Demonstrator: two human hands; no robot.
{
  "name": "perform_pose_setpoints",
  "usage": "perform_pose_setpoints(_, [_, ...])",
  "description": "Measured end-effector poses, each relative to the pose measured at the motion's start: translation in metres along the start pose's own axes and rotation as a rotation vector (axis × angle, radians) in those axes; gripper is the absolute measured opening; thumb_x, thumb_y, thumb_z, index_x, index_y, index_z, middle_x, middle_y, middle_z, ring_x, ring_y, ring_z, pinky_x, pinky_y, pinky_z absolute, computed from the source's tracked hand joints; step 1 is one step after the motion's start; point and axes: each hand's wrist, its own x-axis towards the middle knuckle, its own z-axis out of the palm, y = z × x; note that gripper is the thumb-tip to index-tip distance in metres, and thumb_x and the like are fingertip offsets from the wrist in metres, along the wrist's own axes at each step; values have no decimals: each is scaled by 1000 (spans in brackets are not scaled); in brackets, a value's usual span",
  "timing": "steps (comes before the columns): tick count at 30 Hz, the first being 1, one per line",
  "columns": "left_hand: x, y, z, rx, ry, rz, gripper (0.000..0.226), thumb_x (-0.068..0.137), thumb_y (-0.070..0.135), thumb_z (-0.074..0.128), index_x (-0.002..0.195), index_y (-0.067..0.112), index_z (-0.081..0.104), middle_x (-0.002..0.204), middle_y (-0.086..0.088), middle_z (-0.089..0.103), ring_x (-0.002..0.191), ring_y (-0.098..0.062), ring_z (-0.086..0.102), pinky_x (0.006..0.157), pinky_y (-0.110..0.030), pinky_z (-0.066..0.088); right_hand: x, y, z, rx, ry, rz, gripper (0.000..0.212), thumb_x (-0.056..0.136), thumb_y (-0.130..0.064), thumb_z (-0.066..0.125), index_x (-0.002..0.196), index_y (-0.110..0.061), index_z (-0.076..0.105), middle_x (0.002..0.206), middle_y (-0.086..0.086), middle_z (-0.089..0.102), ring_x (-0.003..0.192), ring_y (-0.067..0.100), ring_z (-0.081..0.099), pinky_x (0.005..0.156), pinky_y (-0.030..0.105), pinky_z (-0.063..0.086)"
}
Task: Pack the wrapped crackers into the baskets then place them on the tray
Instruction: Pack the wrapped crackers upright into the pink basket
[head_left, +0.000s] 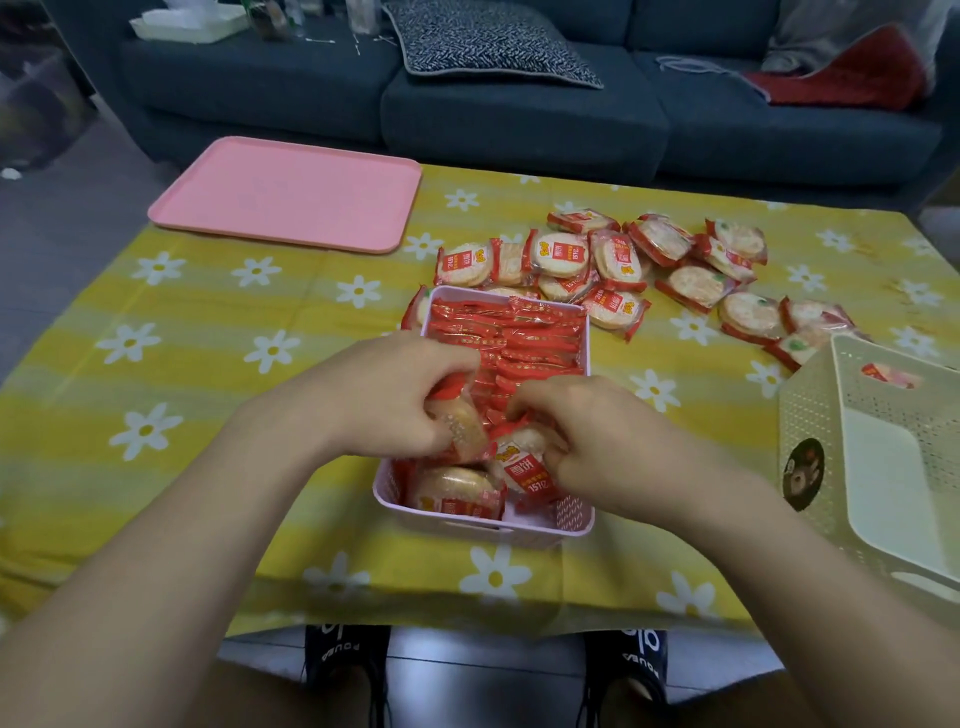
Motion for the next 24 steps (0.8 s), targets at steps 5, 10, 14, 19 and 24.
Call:
perform_pose_setpoints(5, [7,10,14,233,-142,-7,26,74,28,65,94,32,50,93,10,58,93,-20,58,66,-32,44,-2,-3,0,30,0,41,38,72,-12,52,108,-22,58,92,0,58,88,24,56,74,44,50])
perform_pose_setpoints(10, [8,9,20,338,-193,-36,45,76,27,68,119,26,56,114,6,51,111,-21,54,80,-32,46,-3,-7,1,1,27,68,35,74,-11,55,107,-23,53,98,-1,57,94,27,56,73,45,50])
perform_pose_setpoints(14, [10,15,25,532,-157,-19,48,79,31,67,125,25,55,120,3,54,116,-22,50,96,-33,38,-5,-12,6,-67,55,72,27,80,-16,57,104,-23,45,100,-1,53,98,28,56,70,41,49])
perform_pose_setpoints(19, [6,17,26,530,-152,-30,58,76,59,67,121,26,54,116,3,53,113,-22,49,94,-35,36,-3,-16,13,-211,39,80,23,89,-27,58,103,-24,40,112,0,56,106,27,58,67,32,36])
perform_pose_setpoints(24, [8,18,28,543,-148,-35,56,80,59,65,123,26,56,119,2,54,114,-22,50,94,-35,36,-4,-17,14,-196,19,64,35,85,-27,59,113,-22,39,112,2,56,103,28,58,68,34,39])
